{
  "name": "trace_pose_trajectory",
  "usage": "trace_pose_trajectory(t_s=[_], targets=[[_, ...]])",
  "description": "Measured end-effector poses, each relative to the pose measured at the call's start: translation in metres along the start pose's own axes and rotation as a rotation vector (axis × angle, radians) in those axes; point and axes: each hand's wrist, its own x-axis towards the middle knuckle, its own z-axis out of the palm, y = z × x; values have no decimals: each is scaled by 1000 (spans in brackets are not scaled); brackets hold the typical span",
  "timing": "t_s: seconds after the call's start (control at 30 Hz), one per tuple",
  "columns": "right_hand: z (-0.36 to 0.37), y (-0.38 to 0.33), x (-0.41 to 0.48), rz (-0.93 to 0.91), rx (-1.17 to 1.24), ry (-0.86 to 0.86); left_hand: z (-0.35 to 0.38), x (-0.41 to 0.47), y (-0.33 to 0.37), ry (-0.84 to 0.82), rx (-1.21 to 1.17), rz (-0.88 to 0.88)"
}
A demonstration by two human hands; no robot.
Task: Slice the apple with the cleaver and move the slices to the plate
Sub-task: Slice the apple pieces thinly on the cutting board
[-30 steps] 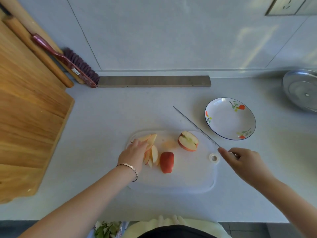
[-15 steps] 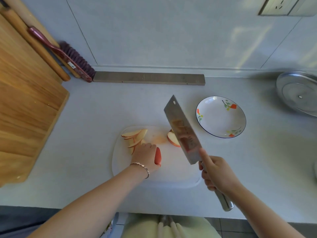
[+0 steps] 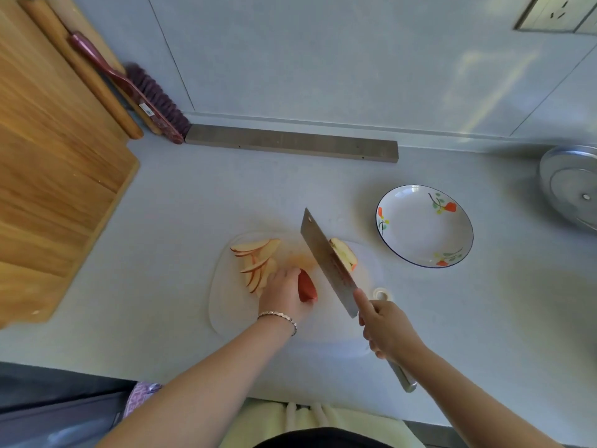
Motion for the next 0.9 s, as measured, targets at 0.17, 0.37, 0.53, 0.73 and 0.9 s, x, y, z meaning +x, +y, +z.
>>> trace_pose_trajectory(t_s=[0.17, 0.37, 0.53, 0.73, 0.9], targets=[[2, -10, 2, 59, 114, -36, -3, 7, -6, -52, -6, 23], [9, -18, -2, 78, 140, -73, -1, 3, -14, -16, -39, 29], [13, -23, -4, 74, 64, -71, -2, 4, -14, -11, -25, 52], [17, -24, -4, 38, -30, -62, 0, 4, -15, -6, -21, 49], [19, -23, -1, 40, -80, -65, -1, 4, -14, 0, -29, 36]])
